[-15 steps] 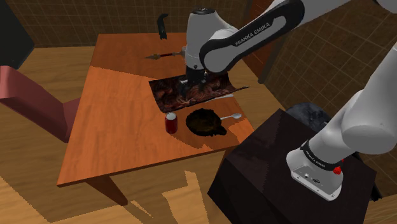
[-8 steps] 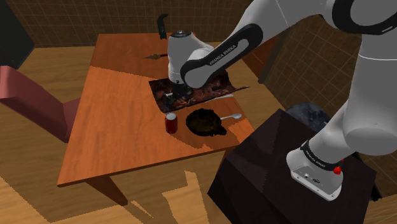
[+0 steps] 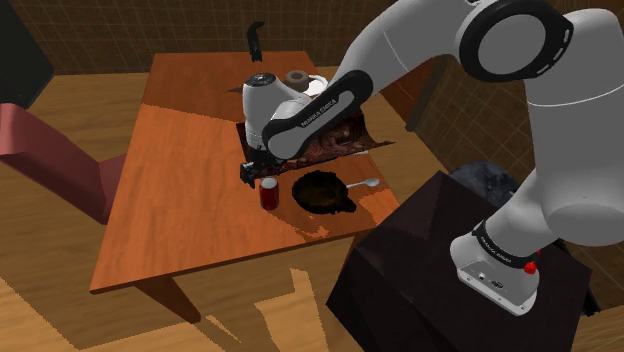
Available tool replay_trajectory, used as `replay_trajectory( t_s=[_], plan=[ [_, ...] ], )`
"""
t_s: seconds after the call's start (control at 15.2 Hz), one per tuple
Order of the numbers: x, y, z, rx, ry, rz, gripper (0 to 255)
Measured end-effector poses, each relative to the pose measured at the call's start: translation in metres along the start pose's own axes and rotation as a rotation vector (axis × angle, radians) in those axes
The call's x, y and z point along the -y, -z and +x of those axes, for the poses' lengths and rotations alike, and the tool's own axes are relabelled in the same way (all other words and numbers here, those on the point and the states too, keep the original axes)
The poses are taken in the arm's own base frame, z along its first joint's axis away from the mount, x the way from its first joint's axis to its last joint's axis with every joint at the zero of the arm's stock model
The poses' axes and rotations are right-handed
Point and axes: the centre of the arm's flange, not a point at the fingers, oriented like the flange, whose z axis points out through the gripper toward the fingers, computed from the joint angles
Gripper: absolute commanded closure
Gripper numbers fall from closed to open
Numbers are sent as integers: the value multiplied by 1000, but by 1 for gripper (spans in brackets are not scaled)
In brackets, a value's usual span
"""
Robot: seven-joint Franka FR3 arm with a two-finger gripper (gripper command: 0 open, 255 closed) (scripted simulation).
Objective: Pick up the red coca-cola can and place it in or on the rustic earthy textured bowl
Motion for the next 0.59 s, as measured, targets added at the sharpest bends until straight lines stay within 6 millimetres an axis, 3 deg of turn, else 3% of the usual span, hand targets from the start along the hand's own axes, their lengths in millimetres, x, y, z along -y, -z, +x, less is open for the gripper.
replay_trajectory(
  t_s=[0.33, 0.59],
  plan=[
    [0, -31, -3, 11, -1, -4, 0],
    [0, -34, -2, 8, -1, -4, 0]
  ],
)
